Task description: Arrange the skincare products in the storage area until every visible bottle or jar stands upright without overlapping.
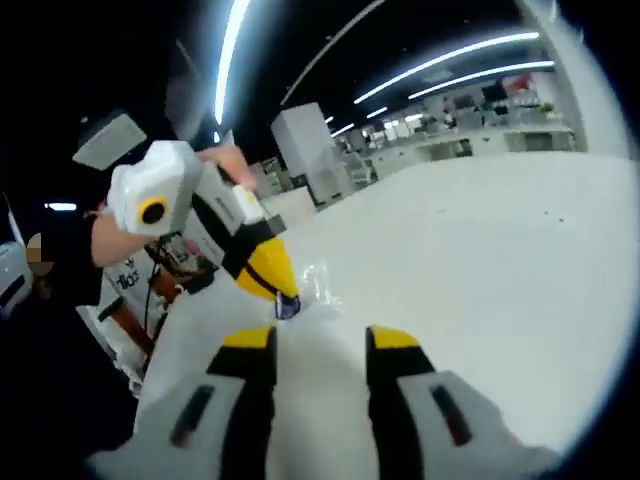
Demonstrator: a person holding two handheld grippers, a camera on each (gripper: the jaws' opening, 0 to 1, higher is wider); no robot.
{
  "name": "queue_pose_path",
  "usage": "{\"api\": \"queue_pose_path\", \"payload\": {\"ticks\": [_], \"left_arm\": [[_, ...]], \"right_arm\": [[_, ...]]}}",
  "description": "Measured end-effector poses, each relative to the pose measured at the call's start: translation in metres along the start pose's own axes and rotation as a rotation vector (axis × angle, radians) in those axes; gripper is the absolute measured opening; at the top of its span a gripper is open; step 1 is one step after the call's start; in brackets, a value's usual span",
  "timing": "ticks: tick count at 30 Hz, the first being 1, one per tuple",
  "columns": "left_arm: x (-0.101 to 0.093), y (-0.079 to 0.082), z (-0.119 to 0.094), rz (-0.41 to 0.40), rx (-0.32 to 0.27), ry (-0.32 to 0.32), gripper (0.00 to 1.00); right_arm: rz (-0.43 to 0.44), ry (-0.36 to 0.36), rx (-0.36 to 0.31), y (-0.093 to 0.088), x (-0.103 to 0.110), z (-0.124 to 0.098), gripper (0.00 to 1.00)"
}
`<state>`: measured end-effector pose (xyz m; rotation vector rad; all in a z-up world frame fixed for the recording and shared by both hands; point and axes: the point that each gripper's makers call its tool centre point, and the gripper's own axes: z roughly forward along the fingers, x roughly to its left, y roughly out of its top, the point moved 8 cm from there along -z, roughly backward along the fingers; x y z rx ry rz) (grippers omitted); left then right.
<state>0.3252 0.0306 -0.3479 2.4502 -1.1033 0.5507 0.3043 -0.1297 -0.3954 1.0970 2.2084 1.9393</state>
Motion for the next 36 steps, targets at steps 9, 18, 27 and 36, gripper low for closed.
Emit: {"api": "queue_pose_path", "payload": {"ticks": [9,18,27,36], "left_arm": [[-0.001,0.007,-0.006,0.029,0.001,-0.001,0.00],[0.000,0.014,-0.008,0.060,0.001,0.000,0.00],[0.000,0.017,-0.009,0.074,-0.001,0.000,0.00],[0.003,0.021,-0.012,0.111,-0.007,0.013,0.00]], "right_arm": [[0.248,0.084,-0.114,0.001,-0.005,0.004,0.32],[0.291,0.106,-0.116,0.000,-0.003,0.010,0.25],[0.353,0.129,-0.132,-0.001,0.002,0.011,0.18],[0.392,0.163,-0.129,-0.001,0.005,0.017,0.14]]}}
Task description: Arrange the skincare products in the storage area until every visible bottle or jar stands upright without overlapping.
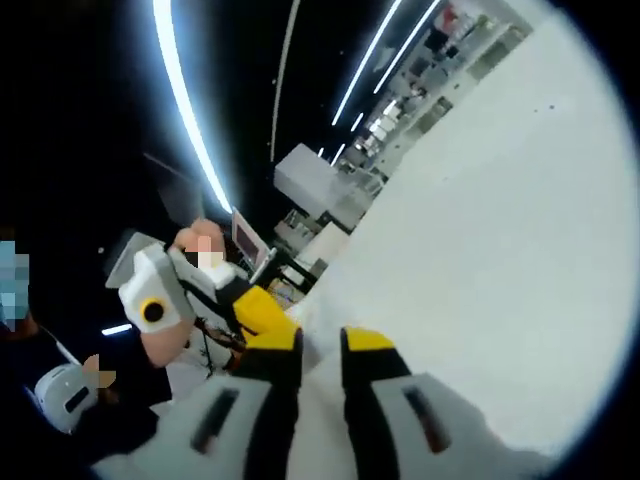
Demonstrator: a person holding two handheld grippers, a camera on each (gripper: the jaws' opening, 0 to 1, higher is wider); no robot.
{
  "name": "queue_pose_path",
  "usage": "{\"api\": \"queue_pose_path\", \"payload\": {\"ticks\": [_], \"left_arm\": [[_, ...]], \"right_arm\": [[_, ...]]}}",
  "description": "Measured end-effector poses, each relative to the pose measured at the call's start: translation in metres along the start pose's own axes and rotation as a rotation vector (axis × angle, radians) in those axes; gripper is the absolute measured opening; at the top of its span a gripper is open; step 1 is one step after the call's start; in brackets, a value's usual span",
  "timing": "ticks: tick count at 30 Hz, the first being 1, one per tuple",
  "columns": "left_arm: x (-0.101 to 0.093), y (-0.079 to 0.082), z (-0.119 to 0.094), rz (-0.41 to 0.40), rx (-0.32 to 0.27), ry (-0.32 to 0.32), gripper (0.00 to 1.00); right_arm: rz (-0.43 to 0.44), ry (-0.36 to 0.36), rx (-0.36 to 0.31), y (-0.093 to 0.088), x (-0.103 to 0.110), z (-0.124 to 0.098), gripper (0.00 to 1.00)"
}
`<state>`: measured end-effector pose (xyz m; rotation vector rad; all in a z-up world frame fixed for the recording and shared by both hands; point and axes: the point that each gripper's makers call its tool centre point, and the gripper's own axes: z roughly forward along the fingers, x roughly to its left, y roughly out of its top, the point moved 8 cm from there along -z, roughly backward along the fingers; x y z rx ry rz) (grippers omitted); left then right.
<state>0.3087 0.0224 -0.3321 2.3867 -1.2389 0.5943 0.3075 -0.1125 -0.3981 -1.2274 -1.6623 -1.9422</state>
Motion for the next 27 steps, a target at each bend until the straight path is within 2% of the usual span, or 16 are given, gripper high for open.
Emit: {"api": "queue_pose_path", "payload": {"ticks": [5,12,17,21,27], "left_arm": [[-0.001,0.002,-0.001,0.032,-0.004,0.002,0.00],[-0.002,0.004,-0.001,0.065,-0.010,-0.003,0.00],[-0.004,0.004,-0.001,0.069,-0.015,-0.011,0.00],[-0.005,0.003,-0.001,0.066,-0.014,-0.014,0.00],[-0.006,0.002,-0.001,0.061,-0.015,-0.016,0.01]], "right_arm": [[0.052,0.030,-0.006,0.000,0.001,-0.001,0.09],[0.069,0.047,0.007,-0.004,0.005,0.000,0.06],[0.097,0.065,0.011,-0.004,0.005,-0.001,0.03],[0.107,0.064,0.011,-0.014,0.016,0.006,0.01],[0.147,0.063,-0.001,-0.009,0.011,0.004,0.00]]}}
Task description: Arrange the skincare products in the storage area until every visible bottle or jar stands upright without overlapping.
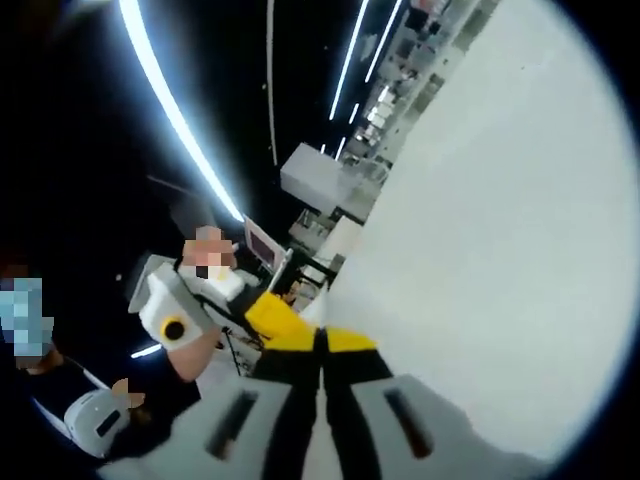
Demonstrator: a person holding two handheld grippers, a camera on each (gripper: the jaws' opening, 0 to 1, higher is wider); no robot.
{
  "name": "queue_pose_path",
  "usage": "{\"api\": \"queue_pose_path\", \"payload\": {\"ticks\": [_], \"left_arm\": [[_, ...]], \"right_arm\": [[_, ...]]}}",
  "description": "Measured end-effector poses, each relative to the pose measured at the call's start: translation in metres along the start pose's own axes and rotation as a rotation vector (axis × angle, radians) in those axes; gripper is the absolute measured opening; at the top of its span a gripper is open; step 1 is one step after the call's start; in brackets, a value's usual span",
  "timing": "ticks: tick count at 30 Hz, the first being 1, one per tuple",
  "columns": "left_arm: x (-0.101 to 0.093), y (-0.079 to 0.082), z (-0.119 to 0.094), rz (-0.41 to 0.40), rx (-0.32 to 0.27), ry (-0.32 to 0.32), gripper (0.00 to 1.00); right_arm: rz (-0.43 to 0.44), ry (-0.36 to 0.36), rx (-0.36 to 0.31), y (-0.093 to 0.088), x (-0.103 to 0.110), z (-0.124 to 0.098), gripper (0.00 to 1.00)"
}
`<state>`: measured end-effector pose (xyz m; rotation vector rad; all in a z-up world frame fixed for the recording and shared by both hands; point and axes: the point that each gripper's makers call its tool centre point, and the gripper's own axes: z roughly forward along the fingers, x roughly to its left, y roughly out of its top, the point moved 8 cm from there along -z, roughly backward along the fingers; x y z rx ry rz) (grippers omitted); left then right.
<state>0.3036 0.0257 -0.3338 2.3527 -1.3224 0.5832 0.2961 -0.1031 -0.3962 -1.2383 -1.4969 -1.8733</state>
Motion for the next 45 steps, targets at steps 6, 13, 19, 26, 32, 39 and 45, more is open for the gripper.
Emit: {"api": "queue_pose_path", "payload": {"ticks": [6,13,19,26,32,39,45], "left_arm": [[-0.003,-0.004,0.001,-0.026,-0.015,0.019,0.06],[-0.008,-0.009,0.001,-0.033,-0.022,0.038,0.13],[-0.010,-0.016,-0.004,-0.112,-0.042,0.078,0.13],[-0.013,-0.022,-0.010,-0.133,-0.045,0.101,0.12],[-0.015,-0.026,-0.015,-0.195,-0.070,0.137,0.13],[-0.022,-0.031,-0.015,-0.268,-0.099,0.162,0.17],[-0.027,-0.031,-0.015,-0.318,-0.141,0.168,0.28]], "right_arm": [[0.013,0.001,-0.018,0.006,-0.005,-0.003,0.00],[0.036,-0.008,-0.056,0.012,-0.009,-0.008,0.00],[0.035,-0.009,-0.074,0.012,-0.008,-0.006,0.00],[0.039,-0.013,-0.090,0.016,-0.014,-0.007,0.00],[0.041,-0.017,-0.101,0.016,-0.016,-0.008,0.00],[0.038,-0.023,-0.110,0.016,-0.016,-0.008,0.00],[0.028,-0.025,-0.114,0.015,-0.012,-0.009,0.00]]}}
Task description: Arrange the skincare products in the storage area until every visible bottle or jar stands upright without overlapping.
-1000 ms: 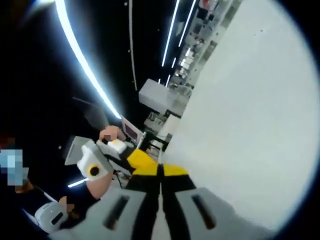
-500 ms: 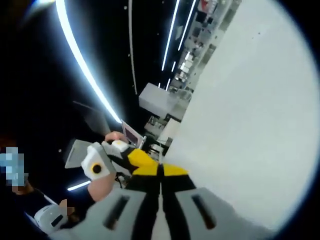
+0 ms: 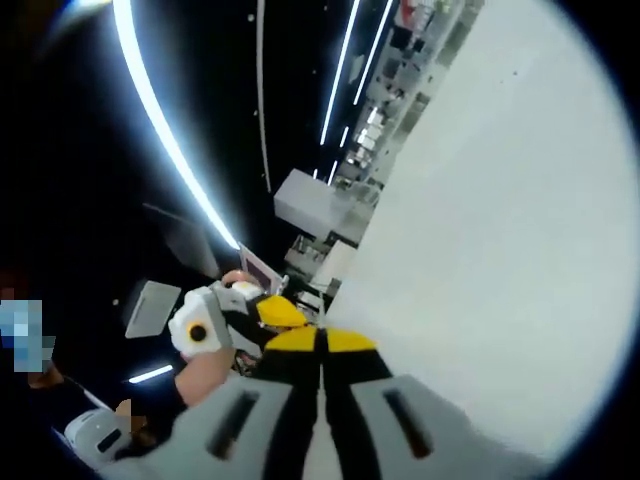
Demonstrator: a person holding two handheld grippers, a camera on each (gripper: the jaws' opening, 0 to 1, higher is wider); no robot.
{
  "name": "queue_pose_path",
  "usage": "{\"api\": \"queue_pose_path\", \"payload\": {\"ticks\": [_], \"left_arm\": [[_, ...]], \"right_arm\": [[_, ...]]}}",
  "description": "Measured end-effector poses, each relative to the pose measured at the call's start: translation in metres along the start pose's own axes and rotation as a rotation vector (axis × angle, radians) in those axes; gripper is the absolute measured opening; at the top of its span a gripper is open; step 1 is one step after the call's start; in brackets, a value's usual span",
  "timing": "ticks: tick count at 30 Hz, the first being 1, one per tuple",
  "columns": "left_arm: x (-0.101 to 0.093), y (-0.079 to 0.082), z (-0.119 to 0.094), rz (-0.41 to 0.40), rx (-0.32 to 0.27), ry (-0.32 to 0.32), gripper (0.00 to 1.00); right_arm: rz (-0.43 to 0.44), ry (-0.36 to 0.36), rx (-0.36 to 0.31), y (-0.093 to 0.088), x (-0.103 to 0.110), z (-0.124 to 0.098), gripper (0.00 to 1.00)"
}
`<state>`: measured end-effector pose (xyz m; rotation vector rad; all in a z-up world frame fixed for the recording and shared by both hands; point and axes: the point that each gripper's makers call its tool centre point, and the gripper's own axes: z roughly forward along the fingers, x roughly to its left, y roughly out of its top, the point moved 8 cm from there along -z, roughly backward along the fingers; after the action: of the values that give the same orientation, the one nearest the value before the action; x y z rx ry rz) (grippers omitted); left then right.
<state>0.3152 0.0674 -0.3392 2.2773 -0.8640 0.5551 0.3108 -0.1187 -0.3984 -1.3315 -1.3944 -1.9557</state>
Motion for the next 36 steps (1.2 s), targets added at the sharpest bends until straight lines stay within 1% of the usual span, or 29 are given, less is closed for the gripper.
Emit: {"api": "queue_pose_path", "payload": {"ticks": [1,3,5,6,8,11,14,18,19,20,21,23,25,26,27,28,29,31,32,33,34,35,36], "left_arm": [[0.000,-0.001,0.000,-0.027,0.000,0.002,0.29],[0.000,-0.004,0.000,-0.035,0.002,0.006,0.33],[0.000,-0.006,0.000,-0.063,0.002,0.005,0.37],[0.000,-0.006,-0.001,-0.079,-0.004,0.016,0.39],[0.000,-0.007,-0.002,-0.103,-0.029,0.023,0.40],[-0.002,-0.010,-0.002,-0.125,-0.037,0.028,0.40],[-0.006,-0.011,-0.001,-0.194,-0.064,0.022,0.47],[-0.006,-0.017,-0.001,-0.226,-0.045,0.043,0.47],[-0.006,-0.018,-0.001,-0.239,-0.050,0.048,0.48],[-0.007,-0.019,-0.001,-0.267,-0.064,0.049,0.49],[-0.007,-0.021,-0.002,-0.302,-0.066,0.057,0.50],[-0.007,-0.021,-0.003,-0.310,-0.084,0.063,0.52],[-0.007,-0.023,-0.003,-0.342,-0.078,0.080,0.52],[-0.007,-0.024,-0.004,-0.385,-0.089,0.085,0.53],[-0.007,-0.026,-0.004,-0.406,-0.093,0.093,0.55],[-0.007,-0.026,-0.004,-0.435,-0.108,0.098,0.58],[-0.008,-0.027,-0.003,-0.479,-0.125,0.099,0.63],[-0.009,-0.028,-0.004,-0.565,-0.143,0.100,0.69],[-0.009,-0.028,-0.003,-0.602,-0.165,0.095,0.71],[-0.009,-0.029,-0.004,-0.651,-0.178,0.091,0.70],[-0.009,-0.030,-0.005,-0.680,-0.184,0.096,0.69],[-0.008,-0.029,-0.004,-0.698,-0.204,0.096,0.70],[-0.009,-0.029,-0.004,-0.757,-0.241,0.094,0.72]], "right_arm": [[-0.001,-0.002,-0.003,0.000,0.000,0.000,0.00],[-0.002,-0.002,-0.006,0.000,0.000,0.000,0.00],[0.001,-0.002,-0.013,0.000,0.002,0.001,0.00],[0.000,-0.001,-0.012,0.000,0.002,0.001,0.00],[0.001,0.009,-0.016,0.000,0.004,0.001,0.00],[-0.003,0.013,-0.016,0.000,0.006,0.001,0.00],[-0.002,0.011,-0.021,0.001,0.005,0.000,0.00],[-0.005,0.006,-0.021,0.000,0.004,-0.001,0.00],[-0.004,0.006,-0.021,0.000,0.005,-0.001,0.00],[-0.004,0.006,-0.021,0.000,0.005,-0.001,0.00],[-0.009,0.007,-0.018,0.000,0.005,0.000,0.00],[-0.013,0.005,-0.018,0.000,0.005,0.000,0.00],[-0.019,0.003,-0.017,0.000,0.005,0.000,0.00],[-0.019,0.003,-0.020,0.001,0.004,-0.001,0.00],[-0.021,0.002,-0.020,0.002,0.004,-0.001,0.00],[-0.024,0.002,-0.019,0.002,0.004,-0.001,0.00],[-0.026,0.000,-0.020,0.002,0.004,-0.001,0.00],[-0.026,-0.002,-0.024,0.001,0.003,-0.002,0.00],[-0.029,-0.004,-0.026,0.002,0.003,-0.002,0.00],[-0.031,-0.007,-0.026,0.002,0.003,-0.002,0.00],[-0.033,-0.008,-0.026,0.002,0.002,-0.003,0.00],[-0.034,-0.009,-0.026,0.003,0.001,-0.003,0.00],[-0.033,-0.007,-0.029,0.002,0.001,-0.003,0.00]]}}
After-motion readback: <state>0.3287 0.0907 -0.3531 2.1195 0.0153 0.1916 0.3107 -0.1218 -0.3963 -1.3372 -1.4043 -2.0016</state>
